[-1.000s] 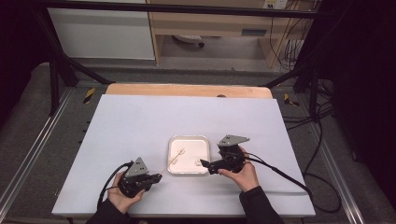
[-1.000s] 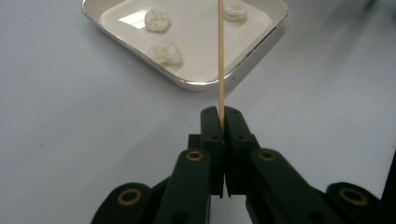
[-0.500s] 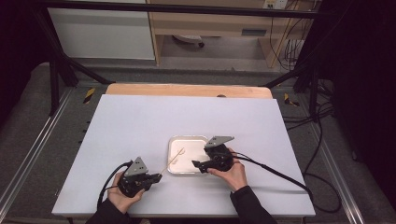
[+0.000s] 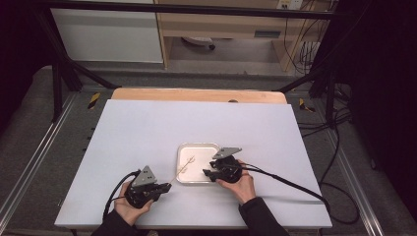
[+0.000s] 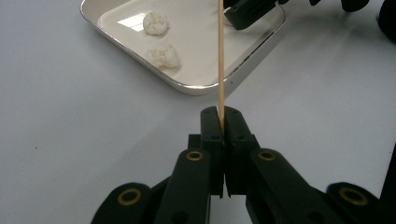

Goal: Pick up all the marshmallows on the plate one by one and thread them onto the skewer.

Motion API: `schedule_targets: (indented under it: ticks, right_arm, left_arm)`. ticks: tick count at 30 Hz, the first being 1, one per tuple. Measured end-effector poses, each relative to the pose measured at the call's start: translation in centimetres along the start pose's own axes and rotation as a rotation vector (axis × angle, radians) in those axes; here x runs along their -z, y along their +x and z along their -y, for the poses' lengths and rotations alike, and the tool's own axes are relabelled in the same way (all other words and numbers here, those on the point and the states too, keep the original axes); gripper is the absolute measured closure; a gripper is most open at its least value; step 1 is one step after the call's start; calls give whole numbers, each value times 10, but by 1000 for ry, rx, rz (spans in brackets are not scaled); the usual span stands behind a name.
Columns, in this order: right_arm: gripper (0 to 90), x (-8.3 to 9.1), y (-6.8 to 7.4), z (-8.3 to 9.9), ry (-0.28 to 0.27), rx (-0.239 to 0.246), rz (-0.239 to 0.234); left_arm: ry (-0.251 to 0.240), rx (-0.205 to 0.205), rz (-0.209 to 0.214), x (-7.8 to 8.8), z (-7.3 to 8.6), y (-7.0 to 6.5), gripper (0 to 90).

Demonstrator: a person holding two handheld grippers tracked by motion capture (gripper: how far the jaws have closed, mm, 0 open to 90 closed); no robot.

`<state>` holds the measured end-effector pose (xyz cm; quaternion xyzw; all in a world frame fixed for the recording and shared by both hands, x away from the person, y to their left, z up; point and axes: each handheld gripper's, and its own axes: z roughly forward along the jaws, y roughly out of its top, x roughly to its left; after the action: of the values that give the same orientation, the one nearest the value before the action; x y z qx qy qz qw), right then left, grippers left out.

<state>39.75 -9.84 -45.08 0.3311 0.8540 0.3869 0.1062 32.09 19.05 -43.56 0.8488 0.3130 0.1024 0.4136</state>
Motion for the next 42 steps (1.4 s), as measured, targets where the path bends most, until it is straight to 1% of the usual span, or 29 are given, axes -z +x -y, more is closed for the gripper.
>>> schedule_targets:
  ticks: [2, 5, 8, 10, 13, 15, 16, 18, 22, 24, 26, 28, 32, 39, 42]
  right_arm:
    - [630, 0, 1, 1, -7, 5, 4]
    - [669, 0, 2, 2, -9, 10, 10]
    - [679, 2, 1, 1, -14, 0, 9]
    - [681, 7, 1, -2, -36, -7, 2]
    - [685, 17, -1, -6, -73, -28, -26]
    - [687, 28, -4, -10, -114, -59, -52]
    - [689, 31, -5, -11, -126, -72, -61]
    - [691, 41, -8, -13, -161, -87, -84]
    - [695, 57, -11, -18, -228, -133, -129]
    - [697, 63, -11, -21, -266, -152, -161]
    - [701, 68, -11, -25, -314, -187, -207]
    - [702, 71, -12, -28, -348, -214, -235]
    - [703, 72, -13, -33, -389, -246, -254]
    - [703, 67, -8, -38, -410, -279, -309]
    - [704, 64, -7, -39, -413, -286, -322]
  left_arm:
    - [-3, 2, 0, 0, 0, 0, 883]
    - [-8, 2, 0, 0, 0, -1, 883]
    - [-14, -1, 0, 0, 0, -2, 883]
    - [-18, -1, -1, 0, 0, -2, 883]
    - [-27, 0, 1, 1, 0, -3, 882]
    - [-32, -3, 2, 1, 0, -4, 883]
    - [-36, -4, 3, 1, 0, -5, 882]
    - [-41, -7, 8, 1, -1, -6, 883]
    - [-52, -13, 11, 0, -2, -8, 882]
    - [-58, -14, 14, 0, -2, -9, 883]
    - [-64, -17, 15, -1, -3, -11, 883]
    - [-66, -23, 18, -1, -3, -12, 883]
    - [-74, -27, 16, -1, -4, -14, 883]
    - [-82, -31, 17, -1, -4, -15, 882]
    - [-84, -31, 16, -1, -4, -15, 882]
